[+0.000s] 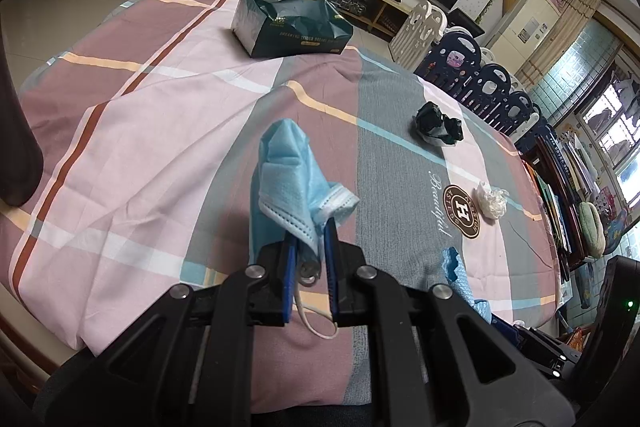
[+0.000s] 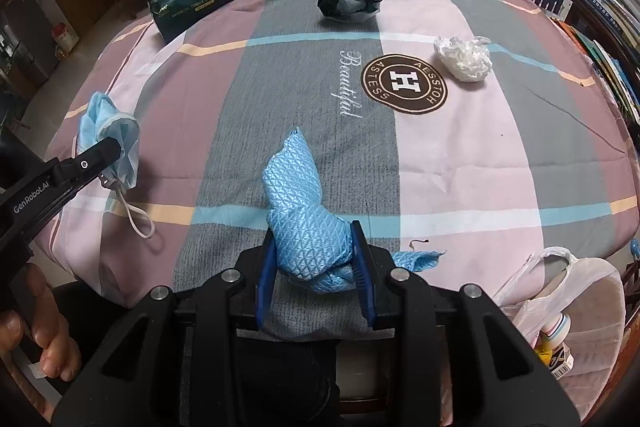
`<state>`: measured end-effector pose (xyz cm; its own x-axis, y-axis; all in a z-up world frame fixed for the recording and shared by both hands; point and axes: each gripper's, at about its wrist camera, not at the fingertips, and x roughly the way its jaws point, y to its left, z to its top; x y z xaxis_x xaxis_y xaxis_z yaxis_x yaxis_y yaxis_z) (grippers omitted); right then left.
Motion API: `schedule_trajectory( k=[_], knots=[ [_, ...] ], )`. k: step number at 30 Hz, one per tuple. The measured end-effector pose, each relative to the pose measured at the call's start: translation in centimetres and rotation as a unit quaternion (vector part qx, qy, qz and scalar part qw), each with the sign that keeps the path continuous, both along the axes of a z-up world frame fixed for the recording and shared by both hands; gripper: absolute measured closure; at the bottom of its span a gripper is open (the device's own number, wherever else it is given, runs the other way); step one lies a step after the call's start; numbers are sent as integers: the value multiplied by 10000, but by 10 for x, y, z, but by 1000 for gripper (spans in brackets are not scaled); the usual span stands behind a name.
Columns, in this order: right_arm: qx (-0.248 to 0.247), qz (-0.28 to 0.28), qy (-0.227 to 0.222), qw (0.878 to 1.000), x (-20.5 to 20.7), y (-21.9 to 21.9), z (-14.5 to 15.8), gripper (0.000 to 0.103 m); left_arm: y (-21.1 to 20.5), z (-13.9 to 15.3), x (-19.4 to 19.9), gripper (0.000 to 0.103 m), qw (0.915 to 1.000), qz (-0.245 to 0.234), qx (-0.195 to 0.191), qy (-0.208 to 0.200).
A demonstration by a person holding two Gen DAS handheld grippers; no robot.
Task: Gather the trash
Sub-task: 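Hold the blue mask and blue cloth above the table with both tools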
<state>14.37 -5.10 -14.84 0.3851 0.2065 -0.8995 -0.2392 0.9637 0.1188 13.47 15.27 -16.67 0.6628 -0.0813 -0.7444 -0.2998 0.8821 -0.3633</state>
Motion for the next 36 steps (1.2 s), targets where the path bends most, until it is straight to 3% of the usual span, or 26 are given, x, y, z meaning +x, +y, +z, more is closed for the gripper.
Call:
schedule_trajectory(
  k=[36],
  knots=[
    [44, -61, 138, 9999, 1, -2, -7, 68, -1, 1, -4, 90, 10000, 49, 2, -82]
  ],
)
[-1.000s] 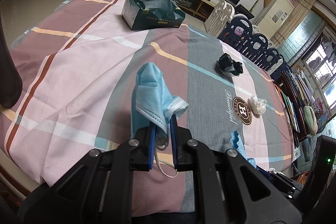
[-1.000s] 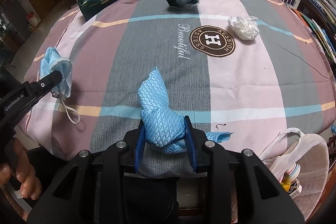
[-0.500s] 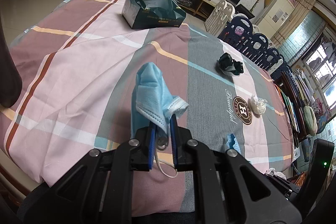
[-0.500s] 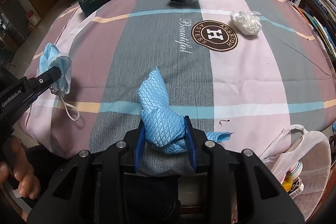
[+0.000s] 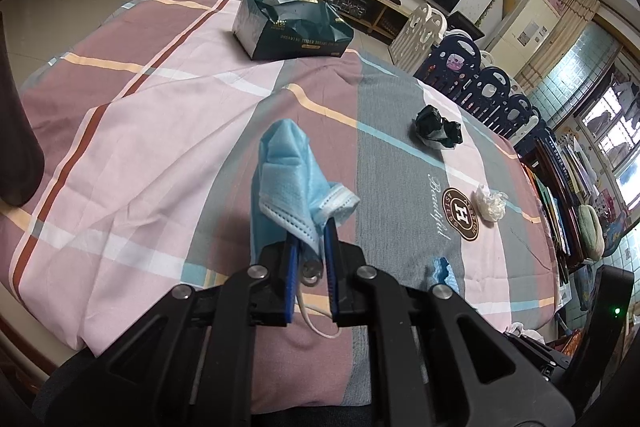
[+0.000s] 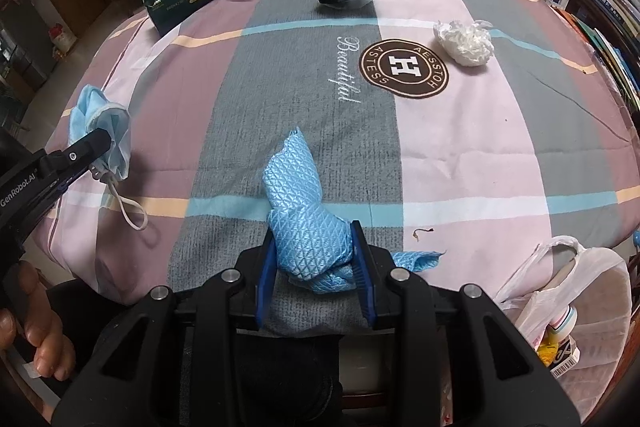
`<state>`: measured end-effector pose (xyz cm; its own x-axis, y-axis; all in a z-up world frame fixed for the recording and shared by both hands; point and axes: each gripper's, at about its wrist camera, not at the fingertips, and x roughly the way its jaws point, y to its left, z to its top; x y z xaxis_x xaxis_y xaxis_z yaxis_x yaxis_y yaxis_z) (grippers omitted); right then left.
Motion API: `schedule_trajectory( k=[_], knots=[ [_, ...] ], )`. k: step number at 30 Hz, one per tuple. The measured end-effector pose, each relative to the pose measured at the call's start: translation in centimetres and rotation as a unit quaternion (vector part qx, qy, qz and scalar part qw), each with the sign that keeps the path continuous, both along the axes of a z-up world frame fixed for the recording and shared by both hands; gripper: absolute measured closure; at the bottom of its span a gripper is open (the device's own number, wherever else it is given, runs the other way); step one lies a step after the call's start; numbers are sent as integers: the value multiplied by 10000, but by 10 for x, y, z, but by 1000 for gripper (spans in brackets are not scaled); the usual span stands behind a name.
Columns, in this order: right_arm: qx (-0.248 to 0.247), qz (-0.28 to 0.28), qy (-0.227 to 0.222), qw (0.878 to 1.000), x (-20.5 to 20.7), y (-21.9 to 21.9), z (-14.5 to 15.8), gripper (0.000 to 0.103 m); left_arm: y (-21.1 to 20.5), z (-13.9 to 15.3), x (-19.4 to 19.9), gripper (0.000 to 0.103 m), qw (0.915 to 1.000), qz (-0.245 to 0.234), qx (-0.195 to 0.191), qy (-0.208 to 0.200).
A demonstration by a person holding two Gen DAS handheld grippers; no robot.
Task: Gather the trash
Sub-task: 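Hold the blue mask and blue cloth above the table with both tools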
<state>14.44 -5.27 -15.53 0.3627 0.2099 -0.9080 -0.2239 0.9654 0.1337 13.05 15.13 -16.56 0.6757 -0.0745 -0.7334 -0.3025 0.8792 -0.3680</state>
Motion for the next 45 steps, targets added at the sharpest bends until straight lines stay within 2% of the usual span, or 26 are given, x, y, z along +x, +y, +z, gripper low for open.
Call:
schedule_trajectory(
  k=[7, 14, 45],
  knots=[
    [122, -250, -255, 9993, 7, -20, 21, 68, -1, 7, -3, 90, 9999, -34, 7, -147],
    [144, -299, -72, 9994, 7, -21, 11, 68, 1, 6, -2, 90, 9999, -8, -52, -96],
    [116, -213, 51, 9997, 5, -16, -1, 68, 3, 4, 2, 90, 9999, -43, -74, -53]
  ],
)
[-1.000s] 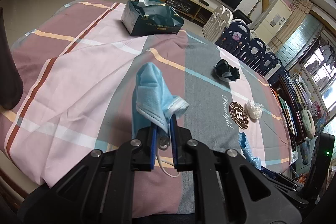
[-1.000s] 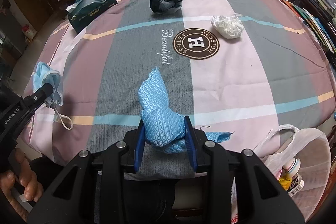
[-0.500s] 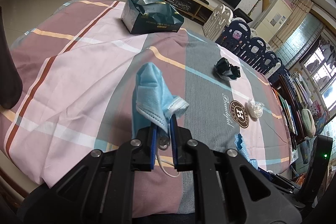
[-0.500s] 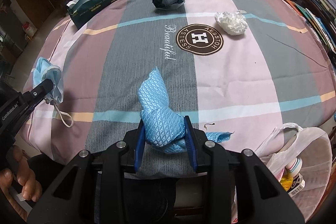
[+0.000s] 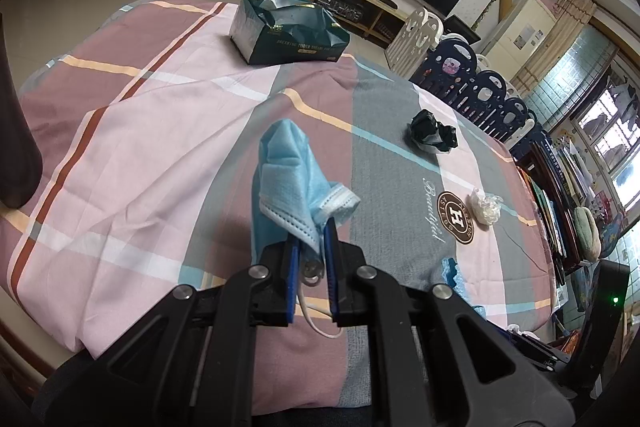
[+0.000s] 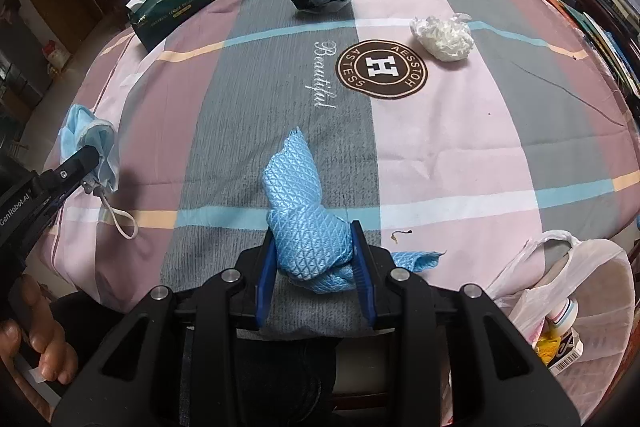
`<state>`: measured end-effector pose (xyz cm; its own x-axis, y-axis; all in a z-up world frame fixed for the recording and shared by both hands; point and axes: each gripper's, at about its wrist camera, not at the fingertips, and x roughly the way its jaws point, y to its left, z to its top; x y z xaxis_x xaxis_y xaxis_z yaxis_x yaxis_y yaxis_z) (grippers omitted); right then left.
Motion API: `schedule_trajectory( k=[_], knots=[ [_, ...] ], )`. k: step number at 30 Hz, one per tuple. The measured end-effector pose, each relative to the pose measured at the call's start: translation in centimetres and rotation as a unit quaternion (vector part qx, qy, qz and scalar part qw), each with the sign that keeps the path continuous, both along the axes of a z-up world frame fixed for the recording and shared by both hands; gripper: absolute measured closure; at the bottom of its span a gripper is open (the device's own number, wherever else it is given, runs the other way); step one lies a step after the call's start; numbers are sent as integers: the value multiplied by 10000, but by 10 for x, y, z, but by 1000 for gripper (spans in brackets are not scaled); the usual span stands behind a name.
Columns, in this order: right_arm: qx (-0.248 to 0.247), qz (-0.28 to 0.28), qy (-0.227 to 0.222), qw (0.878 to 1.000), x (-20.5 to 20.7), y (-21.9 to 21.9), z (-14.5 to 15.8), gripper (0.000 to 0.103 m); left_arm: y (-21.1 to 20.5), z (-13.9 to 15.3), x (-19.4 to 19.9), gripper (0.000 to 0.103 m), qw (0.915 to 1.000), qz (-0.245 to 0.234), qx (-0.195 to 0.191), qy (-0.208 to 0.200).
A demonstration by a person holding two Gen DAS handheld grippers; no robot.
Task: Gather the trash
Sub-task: 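Hold the blue mask and blue cloth above the table with both tools, then carry the mask and cloth over the basket and open both tools to drop them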
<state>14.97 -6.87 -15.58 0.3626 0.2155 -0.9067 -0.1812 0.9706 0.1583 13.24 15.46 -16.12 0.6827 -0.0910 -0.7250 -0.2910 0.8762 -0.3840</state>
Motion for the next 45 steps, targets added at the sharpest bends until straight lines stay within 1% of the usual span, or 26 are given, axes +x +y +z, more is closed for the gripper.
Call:
schedule_trajectory(
  k=[11, 13, 14, 15, 17, 18, 20, 21, 23, 26, 29, 30, 31, 32, 33, 34, 36, 37, 38, 39, 40, 41, 42, 43, 44, 45],
  knots=[
    [20, -41, -45, 10000, 1, -2, 4, 68, 0, 2, -1, 90, 10000, -3, 9, -50],
    [71, -76, -136, 9999, 1, -6, 14, 68, 4, 4, -4, 90, 9996, -9, -236, -170],
    [113, -94, -223, 9996, 0, -11, 22, 68, 6, 5, -7, 90, 9987, -34, -442, -247],
    [155, -115, -318, 9993, -1, -16, 31, 68, 6, 8, -8, 90, 9981, -65, -536, -297],
    [222, -174, -533, 9982, -4, -31, 51, 68, 0, 16, -10, 90, 9985, -184, -394, -344],
    [239, -212, -653, 9974, -7, -42, 62, 68, -4, 20, -11, 90, 9976, -328, -459, -407],
    [242, -280, -818, 9960, -14, -65, 77, 68, -12, 27, -13, 90, 9942, -583, -710, -563],
    [221, -336, -883, 9953, -20, -81, 83, 68, -18, 31, -15, 90, 9930, -694, -741, -608],
    [171, -473, -913, 9946, -31, -111, 88, 68, -36, 37, -18, 90, 9906, -969, -718, -638],
    [-22, -781, -743, 9942, -51, -170, 81, 68, -71, 40, -22, 90, 9846, -1437, -849, -523],
    [-521, -895, -474, 9935, -77, -207, 60, 67, -118, 46, -25, 90, 9741, -2043, -857, -448],
    [-673, -831, -283, 9939, -86, -216, 47, 63, -135, 47, -26, 90, 9695, -2269, -821, -424],
    [-718, -792, -100, 9942, -93, -223, 35, 59, -156, 48, -27, 90, 9636, -2529, -773, -387],
    [-650, -866, 72, 9941, -99, -234, 24, 56, -176, 47, -29, 90, 9572, -2777, -742, -328],
    [-506, -1034, 170, 9932, -102, -244, 17, 49, -196, 43, -29, 90, 9502, -3021, -735, -228],
    [-282, -1320, 233, 9906, -104, -259, 13, 40, -211, 38, -30, 90, 9442, -3205, -749, -118],
    [265, -2055, 217, 9781, -104, -292, 13, 31, -245, 27, -31, 90, 9276, -3647, -794, 176],
    [442, -2324, 171, 9715, -104, -302, 15, 29, -261, 22, -33, 90, 9169, -3909, -752, 284],
    [565, -2581, 74, 9644, -102, -315, 20, 28, -277, 20, -35, 90, 9081, -4123, -654, 334],
    [570, -2693, -20, 9614, -99, -321, 24, 28, -287, 19, -36, 85, 9009, -4283, -598, 369],
    [516, -2774, -119, 9593, -96, -326, 29, 26, -300, 16, -38, 77, 8911, -4480, -583, 429],
    [452, -2831, -204, 9578, -91, -329, 32, 25, -307, 13, -38, 62, 8828, -4628, -626, 498],
    [418, -2867, -270, 9567, -87, -330, 34, 25, -313, 9, -38, 51, 8761, -4736, -696, 576],
    [431, -2885, -298, 9560, -83, -331, 35, 25, -319, 6, -38, 50, 8704, -4821, -771, 644],
    [456, -2897, -301, 9556, -80, -330, 35, 25, -322, 3, -37, 47, 8670, -4869, -812, 676],
    [475, -2910, -293, 9551, -76, -330, 34, 25, -321, 0, -34, 42, 8670, -4864, -824, 696]
  ],
)
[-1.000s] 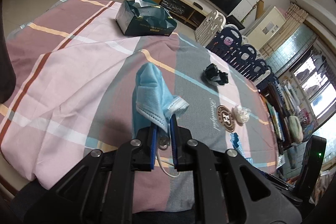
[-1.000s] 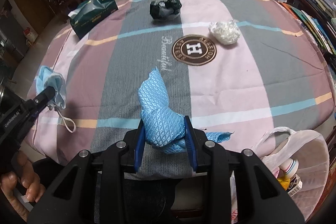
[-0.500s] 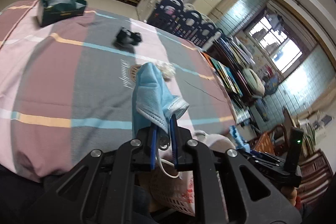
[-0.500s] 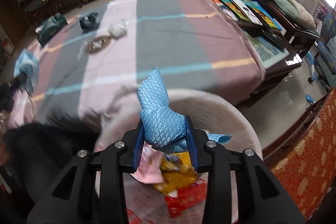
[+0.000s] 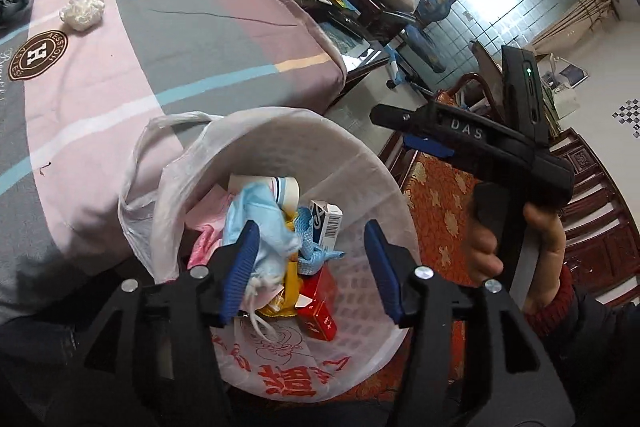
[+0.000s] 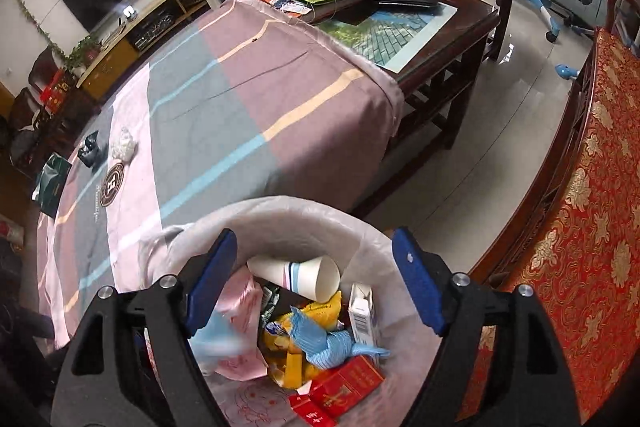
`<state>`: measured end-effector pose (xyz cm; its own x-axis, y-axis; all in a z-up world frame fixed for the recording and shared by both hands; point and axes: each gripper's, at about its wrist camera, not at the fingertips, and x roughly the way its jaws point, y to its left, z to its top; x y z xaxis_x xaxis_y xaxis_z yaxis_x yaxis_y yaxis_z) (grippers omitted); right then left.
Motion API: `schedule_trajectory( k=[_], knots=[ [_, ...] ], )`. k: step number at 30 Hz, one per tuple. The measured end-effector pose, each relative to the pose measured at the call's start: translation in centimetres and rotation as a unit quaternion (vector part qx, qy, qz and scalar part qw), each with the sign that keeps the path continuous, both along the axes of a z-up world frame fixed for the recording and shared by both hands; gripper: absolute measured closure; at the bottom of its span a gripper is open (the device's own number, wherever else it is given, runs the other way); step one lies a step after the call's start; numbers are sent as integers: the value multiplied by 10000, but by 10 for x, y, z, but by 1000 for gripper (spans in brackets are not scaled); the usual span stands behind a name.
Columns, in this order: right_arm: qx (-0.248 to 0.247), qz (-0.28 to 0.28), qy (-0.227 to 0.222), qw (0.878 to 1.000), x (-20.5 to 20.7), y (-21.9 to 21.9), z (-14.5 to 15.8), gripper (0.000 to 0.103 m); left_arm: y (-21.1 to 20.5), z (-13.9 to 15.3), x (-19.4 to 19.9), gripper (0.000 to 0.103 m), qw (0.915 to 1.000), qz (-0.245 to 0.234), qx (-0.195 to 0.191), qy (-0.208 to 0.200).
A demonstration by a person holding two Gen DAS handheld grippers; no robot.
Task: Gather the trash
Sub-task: 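Carry the mask and cloth over the basket and open both tools to drop them, then grasp the black plastic bag with the left tool while the right tool grasps the white tissue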
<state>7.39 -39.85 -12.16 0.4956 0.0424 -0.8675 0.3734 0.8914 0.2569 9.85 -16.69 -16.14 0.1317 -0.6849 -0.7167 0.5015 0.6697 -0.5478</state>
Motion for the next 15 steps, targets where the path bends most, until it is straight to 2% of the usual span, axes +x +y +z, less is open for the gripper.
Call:
schedule_trajectory(
  k=[2, 5, 7, 9, 12, 13, 15],
  knots=[
    [8, 49, 10, 10000, 5, 5, -3, 25, 8, -5, 8, 32, 9997, 219, 75, 13],
    [-12, 267, 107, 9996, 18, 21, -11, 24, 41, -7, 31, 31, 9965, 829, 104, 53],
    [33, 389, 123, 9992, 23, 28, -13, 25, 71, -3, 51, 32, 9898, 1388, 303, -88],
    [57, 499, 94, 9987, 33, 40, -15, 25, 109, 9, 78, 39, 9758, 2043, 704, -328],
    [193, 753, 8, 9970, 56, 63, -15, 25, 150, 28, 127, 40, 9505, 2781, 1187, -721],
    [225, 859, 3, 9960, 64, 72, -14, 25, 163, 35, 147, 39, 9387, 3050, 1357, -856],
    [244, 1132, 4, 9933, 81, 95, -12, 25, 182, 41, 185, 25, 9214, 3405, 1588, -994]
  ],
)
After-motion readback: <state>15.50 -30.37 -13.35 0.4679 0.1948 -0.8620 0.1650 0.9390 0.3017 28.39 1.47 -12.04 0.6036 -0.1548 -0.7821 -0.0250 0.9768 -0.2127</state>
